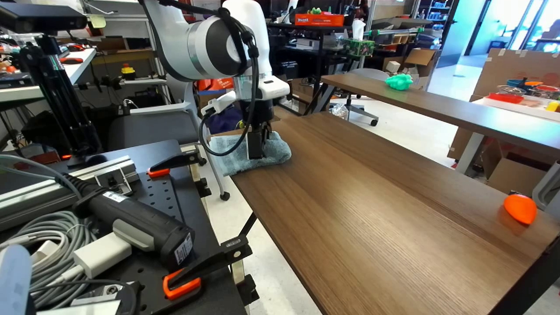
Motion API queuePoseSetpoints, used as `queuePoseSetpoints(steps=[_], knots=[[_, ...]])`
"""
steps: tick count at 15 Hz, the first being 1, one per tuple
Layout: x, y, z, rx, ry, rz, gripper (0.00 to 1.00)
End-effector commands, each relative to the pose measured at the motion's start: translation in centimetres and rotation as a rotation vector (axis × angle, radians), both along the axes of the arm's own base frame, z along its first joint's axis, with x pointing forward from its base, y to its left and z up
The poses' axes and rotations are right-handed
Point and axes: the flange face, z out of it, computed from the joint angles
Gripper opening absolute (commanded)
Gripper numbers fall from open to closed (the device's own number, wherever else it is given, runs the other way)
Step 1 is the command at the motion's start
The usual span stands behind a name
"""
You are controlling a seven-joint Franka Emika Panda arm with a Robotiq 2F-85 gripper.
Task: Use the towel to wipe the table
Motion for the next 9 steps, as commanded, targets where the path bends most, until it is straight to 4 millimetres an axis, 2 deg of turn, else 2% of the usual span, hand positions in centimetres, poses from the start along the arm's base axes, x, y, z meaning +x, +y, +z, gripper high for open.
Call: queuePoseSetpoints(steps=[1, 5, 6, 9], knots=[[2.3, 0.9, -3.3, 0.028, -0.013, -0.071, 1.0], [7.8, -0.9, -2.2, 0.05, 0.007, -0.238, 1.0], [5.2, -0.2, 0.2, 0.047, -0.017, -0.163, 1.0], [7.7, -1.1, 0.2, 0.047, -0.013, -0.211, 1.0]])
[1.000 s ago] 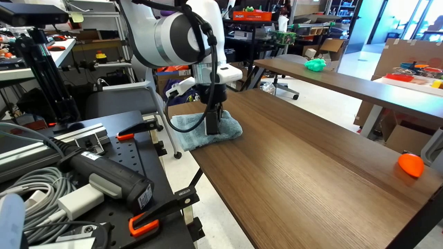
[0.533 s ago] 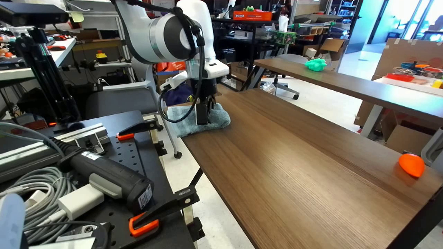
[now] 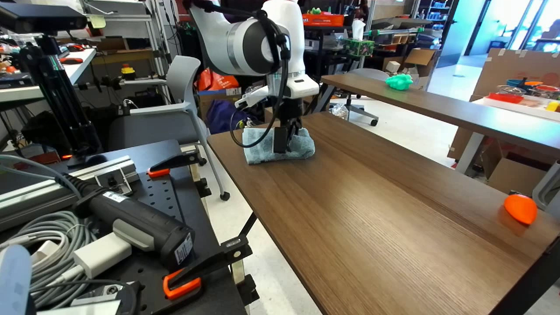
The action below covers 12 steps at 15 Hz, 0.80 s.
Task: Use the towel to wipe the table
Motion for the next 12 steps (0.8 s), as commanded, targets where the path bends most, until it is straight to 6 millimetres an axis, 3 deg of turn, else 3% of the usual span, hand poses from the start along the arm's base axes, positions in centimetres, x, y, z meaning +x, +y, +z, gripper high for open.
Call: queuePoseSetpoints(steps=[1, 5, 10, 12], knots=[[0.2, 0.0, 0.0, 0.001, -0.001, -0.002, 1.0], [0.8, -0.7, -1.7, 0.059, 0.003, -0.036, 1.0], [2.2, 1.5, -3.1, 0.121, -0.016, -0.09, 1.0], [3.5, 1.2, -3.1, 0.146, -0.041, -0.119, 1.0]])
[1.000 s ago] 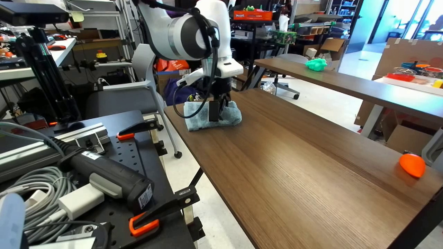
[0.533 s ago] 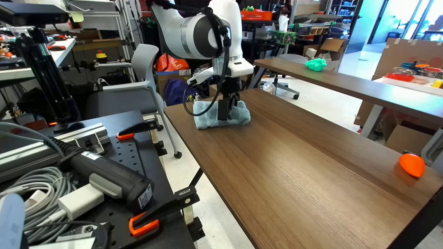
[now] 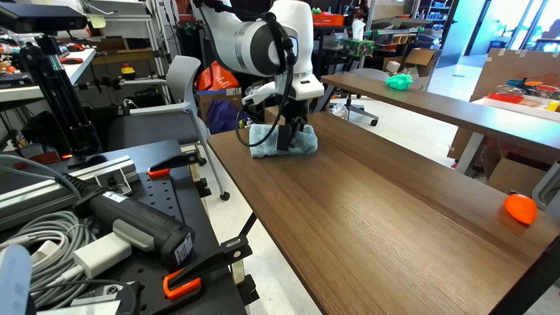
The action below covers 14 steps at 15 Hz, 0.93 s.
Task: Use the towel to wipe the table
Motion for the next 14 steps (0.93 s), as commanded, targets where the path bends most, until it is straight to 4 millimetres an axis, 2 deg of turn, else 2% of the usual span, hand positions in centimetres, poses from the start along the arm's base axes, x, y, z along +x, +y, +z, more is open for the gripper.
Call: queuePoseSetpoints(steps=[1, 7, 11, 14], knots=[[2.2, 1.0, -3.5, 0.069, -0.039, -0.067, 1.0], [5.5, 0.6, -3.3, 0.111, -0.146, -0.148, 1.0], [6.9, 0.4, -3.9, 0.156, -0.203, -0.208, 1.0], [8.2, 0.3, -3.5, 0.193, -0.227, -0.266, 1.0]])
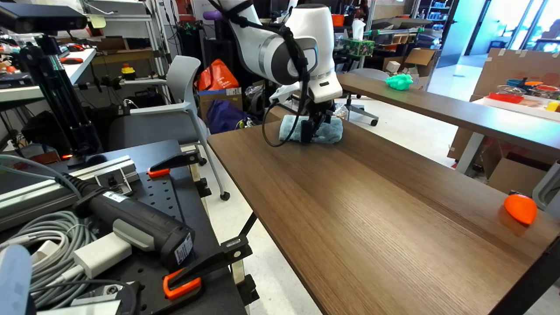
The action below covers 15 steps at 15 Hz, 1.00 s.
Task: Use the towel to wipe the table
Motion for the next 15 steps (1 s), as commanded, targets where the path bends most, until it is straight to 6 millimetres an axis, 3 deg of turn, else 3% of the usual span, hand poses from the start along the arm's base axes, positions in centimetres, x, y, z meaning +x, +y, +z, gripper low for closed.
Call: queuePoseSetpoints(steps=[1, 4, 10, 12, 15], knots=[[1.4, -0.4, -3.6, 0.061, -0.024, -0.083, 1.0], [2.1, -2.9, -3.4, 0.073, -0.016, -0.142, 1.0], [3.2, -13.0, -2.6, 0.089, -0.029, -0.303, 1.0], [3.5, -14.8, -2.7, 0.093, -0.024, -0.308, 1.0], [3.6, -15.7, -2.5, 0.089, -0.024, -0.231, 1.0]])
